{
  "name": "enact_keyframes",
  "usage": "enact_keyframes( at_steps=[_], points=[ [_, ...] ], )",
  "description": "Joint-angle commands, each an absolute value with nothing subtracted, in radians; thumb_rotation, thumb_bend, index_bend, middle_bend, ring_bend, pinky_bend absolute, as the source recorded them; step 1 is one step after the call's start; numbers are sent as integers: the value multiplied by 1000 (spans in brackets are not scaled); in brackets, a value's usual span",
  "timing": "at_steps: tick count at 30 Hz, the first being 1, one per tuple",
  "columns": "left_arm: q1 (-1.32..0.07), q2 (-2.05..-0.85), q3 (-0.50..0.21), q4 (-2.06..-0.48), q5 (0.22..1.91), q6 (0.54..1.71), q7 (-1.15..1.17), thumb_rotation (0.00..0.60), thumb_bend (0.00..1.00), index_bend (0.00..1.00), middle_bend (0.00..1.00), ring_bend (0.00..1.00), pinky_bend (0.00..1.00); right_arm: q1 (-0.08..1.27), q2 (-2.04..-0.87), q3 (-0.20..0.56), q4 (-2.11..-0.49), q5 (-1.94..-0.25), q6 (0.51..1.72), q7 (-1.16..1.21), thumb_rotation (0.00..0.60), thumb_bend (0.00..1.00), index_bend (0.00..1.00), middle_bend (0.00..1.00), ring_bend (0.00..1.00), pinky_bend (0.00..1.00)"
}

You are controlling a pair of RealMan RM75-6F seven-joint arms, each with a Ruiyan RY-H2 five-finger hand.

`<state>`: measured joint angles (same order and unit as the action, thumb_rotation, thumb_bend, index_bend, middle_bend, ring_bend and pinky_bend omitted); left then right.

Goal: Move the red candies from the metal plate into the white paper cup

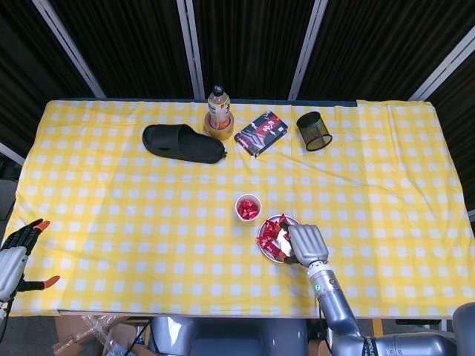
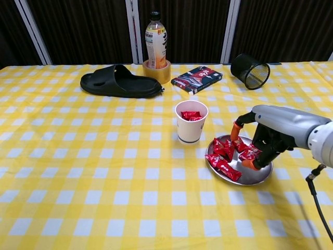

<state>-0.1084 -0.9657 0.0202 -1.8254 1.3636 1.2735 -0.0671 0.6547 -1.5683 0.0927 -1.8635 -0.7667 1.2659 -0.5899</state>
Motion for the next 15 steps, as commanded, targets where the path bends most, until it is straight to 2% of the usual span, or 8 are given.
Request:
enact_keyframes(
  at_steps=[1, 5, 15],
  points=[
    [-109, -966, 20, -1825, 1362, 1272, -66, 600, 46, 0, 0, 0, 0, 652, -1576, 99, -1841, -753, 1251, -586, 600, 326, 316, 929, 899, 834],
    [-109, -967, 19, -1825, 1358, 1271, -63, 600, 46, 0, 0, 0, 0, 650, -1578, 108, -1812, -737, 1232, -580, 600, 326, 275, 929, 899, 835],
    [-109, -969, 18, -1826, 1354, 1272, -53, 600, 46, 0, 0, 0, 0, 645, -1576, 114, -1778, -712, 1192, -570, 600, 326, 266, 929, 899, 835]
  ],
)
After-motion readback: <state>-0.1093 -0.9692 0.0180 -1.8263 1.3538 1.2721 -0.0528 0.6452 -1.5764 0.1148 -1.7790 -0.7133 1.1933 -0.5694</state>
